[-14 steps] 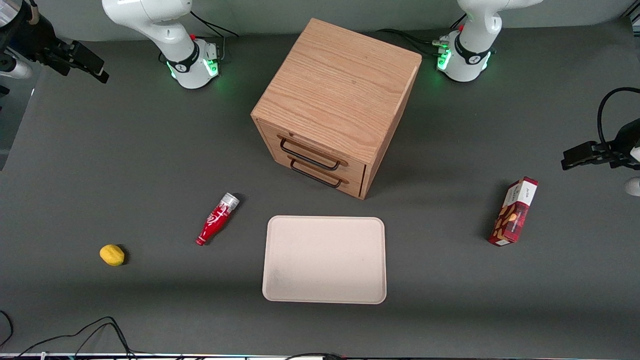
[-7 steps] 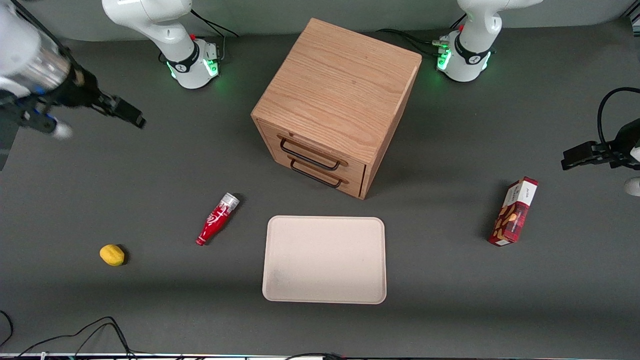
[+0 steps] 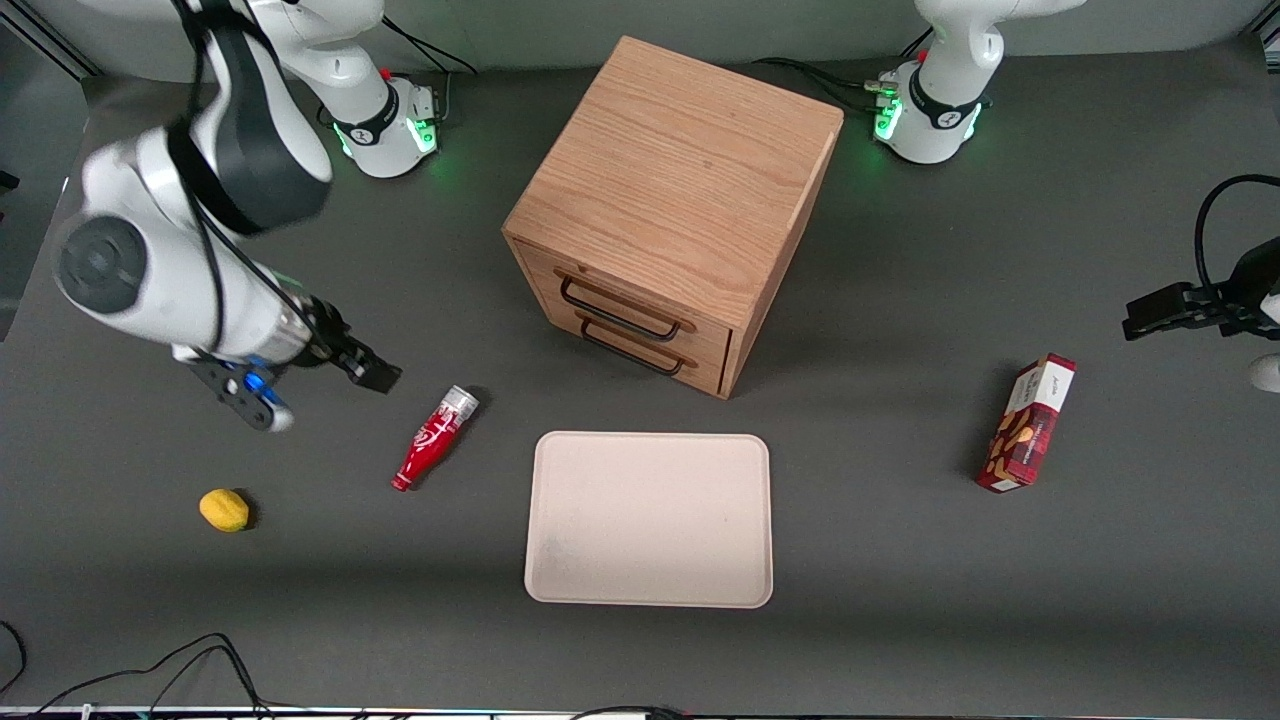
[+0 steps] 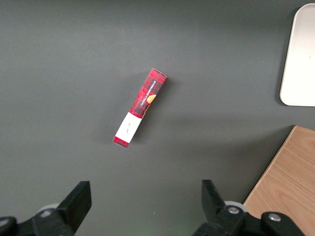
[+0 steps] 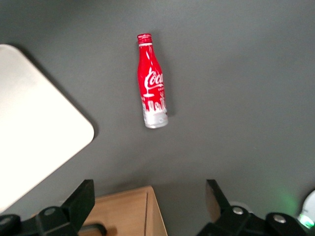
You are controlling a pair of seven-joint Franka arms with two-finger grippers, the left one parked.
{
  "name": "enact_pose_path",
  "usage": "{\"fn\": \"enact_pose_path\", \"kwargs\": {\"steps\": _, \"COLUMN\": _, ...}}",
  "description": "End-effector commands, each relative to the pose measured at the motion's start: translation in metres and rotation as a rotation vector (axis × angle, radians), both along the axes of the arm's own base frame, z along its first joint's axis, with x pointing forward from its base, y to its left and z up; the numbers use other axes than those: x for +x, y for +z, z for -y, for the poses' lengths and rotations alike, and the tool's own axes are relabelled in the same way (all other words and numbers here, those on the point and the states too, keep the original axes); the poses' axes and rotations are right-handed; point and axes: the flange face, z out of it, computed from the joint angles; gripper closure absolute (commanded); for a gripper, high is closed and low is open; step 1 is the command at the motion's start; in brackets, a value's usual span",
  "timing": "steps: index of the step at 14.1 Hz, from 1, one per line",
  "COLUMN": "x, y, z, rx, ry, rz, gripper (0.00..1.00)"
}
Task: Place coke bottle on tray
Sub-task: 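Move the open right gripper down over the red Coca-Cola bottle, then close the right gripper around the bottle's middle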
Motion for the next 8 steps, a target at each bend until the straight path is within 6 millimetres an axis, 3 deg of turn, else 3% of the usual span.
{"fn": "enact_pose_path", "kwargs": {"steps": 1, "x": 0.008, "y": -0.079, "z": -0.003, "rx": 0.005, "ry": -0.061, "rz": 0.000, "gripper": 0.00}}
{"fn": "enact_pose_path", "kwargs": {"steps": 3, "x": 0.017, "y": -0.139, "z": -0.003, "rx": -0.004, "ry": -0.088, "rz": 0.004, "gripper": 0.00}}
{"fn": "enact_pose_path", "kwargs": {"steps": 5, "x": 0.020, "y": -0.186, "z": -0.001, "rx": -0.039, "ry": -0.063, "rz": 0.025, "gripper": 0.00}}
{"fn": "enact_pose_path", "kwargs": {"steps": 8, "x": 0.009, "y": -0.229, "z": 0.003, "rx": -0.067, "ry": -0.032, "rz": 0.055, "gripper": 0.00}}
